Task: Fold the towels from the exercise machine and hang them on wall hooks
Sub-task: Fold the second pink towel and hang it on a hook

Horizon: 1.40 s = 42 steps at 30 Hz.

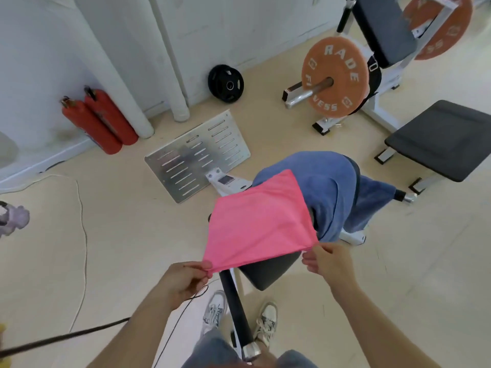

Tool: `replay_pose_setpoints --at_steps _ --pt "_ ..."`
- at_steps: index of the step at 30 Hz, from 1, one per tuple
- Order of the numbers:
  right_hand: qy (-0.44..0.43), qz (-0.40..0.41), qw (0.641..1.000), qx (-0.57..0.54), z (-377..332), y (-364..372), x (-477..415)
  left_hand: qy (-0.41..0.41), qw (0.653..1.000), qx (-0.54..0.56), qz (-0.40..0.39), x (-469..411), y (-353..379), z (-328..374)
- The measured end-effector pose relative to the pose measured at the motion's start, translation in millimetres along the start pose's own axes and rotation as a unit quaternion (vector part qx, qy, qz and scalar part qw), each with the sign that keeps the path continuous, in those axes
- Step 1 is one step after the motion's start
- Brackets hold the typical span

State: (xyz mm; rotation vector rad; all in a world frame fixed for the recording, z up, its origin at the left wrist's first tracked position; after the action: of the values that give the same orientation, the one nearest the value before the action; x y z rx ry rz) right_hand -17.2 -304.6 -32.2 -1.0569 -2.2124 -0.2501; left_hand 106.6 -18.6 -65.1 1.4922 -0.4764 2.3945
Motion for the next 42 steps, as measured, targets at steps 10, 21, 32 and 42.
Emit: replay_pose_setpoints --at_steps 10,21,32,42 --pt "0.104 0.097 0.974 -0.178 6 16 -2 0.041 0.988 0.130 0.070 8 9 3" --pt "0.201 -0.005 0.840 -0.503 -19 30 -13 0.280 0.951 -0.079 0.110 47 16 13" --pt "0.032 0.025 0.973 -0.229 -65 43 28 0.419 0.857 -0.236 0.187 73 7 41" --pt "-0.092 -0.111 0.951 -0.272 -167 53 59 0.517 0.842 -0.155 -0.010 165 19 135"
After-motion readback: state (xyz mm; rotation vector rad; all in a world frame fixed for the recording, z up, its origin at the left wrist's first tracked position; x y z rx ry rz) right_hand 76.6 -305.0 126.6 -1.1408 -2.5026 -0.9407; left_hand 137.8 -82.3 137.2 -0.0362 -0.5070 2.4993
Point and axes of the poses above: each hand's wrist, its own x-axis away from the middle knuckle, its own y-axis out of the palm, z = x × y, the point moved 1 cm from there along -x, towards the middle knuckle, and after that the axes turned 13 degrees about -x, right-handed, at the moved point
